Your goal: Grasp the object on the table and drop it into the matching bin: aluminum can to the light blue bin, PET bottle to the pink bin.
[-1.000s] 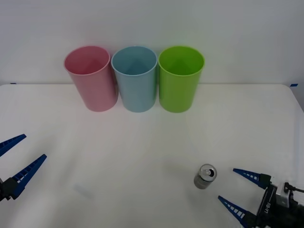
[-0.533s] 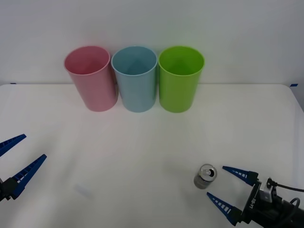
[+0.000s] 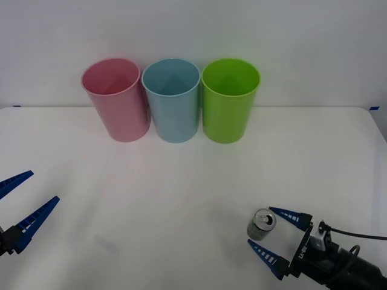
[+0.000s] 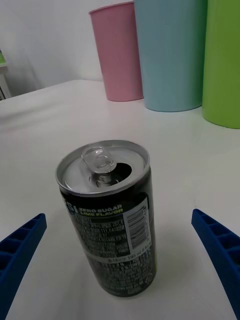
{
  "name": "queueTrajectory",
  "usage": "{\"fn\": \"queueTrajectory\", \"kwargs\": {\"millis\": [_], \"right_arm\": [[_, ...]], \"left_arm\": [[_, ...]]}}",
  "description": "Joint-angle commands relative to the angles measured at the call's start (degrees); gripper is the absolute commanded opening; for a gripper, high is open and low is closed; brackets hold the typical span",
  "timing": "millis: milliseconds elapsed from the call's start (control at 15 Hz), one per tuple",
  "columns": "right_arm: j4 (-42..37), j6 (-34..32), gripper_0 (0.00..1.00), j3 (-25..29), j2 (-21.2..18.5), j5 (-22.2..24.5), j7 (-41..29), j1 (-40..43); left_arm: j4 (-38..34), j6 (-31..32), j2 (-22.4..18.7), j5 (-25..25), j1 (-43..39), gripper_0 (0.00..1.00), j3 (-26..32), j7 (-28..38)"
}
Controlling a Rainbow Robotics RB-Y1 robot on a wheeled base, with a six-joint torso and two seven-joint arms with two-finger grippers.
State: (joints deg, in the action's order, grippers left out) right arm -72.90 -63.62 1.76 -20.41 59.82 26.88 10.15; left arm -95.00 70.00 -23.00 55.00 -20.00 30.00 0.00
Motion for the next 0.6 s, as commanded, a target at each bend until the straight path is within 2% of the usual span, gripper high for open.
{"fn": "queueTrajectory", "kwargs": {"millis": [67, 600], "right_arm": [[0.0, 1.9, 1.0, -1.0, 1.2, 0.6, 0.3, -0.8], [0.0, 4.1, 1.0, -3.0, 2.6, 0.6, 1.2, -1.7]], "left_arm": [[0.0, 0.0, 0.0, 0.0, 0.0, 1.0, 0.0, 0.0], [0.0, 0.0, 0.0, 0.0, 0.0, 1.0, 0.0, 0.0]]}}
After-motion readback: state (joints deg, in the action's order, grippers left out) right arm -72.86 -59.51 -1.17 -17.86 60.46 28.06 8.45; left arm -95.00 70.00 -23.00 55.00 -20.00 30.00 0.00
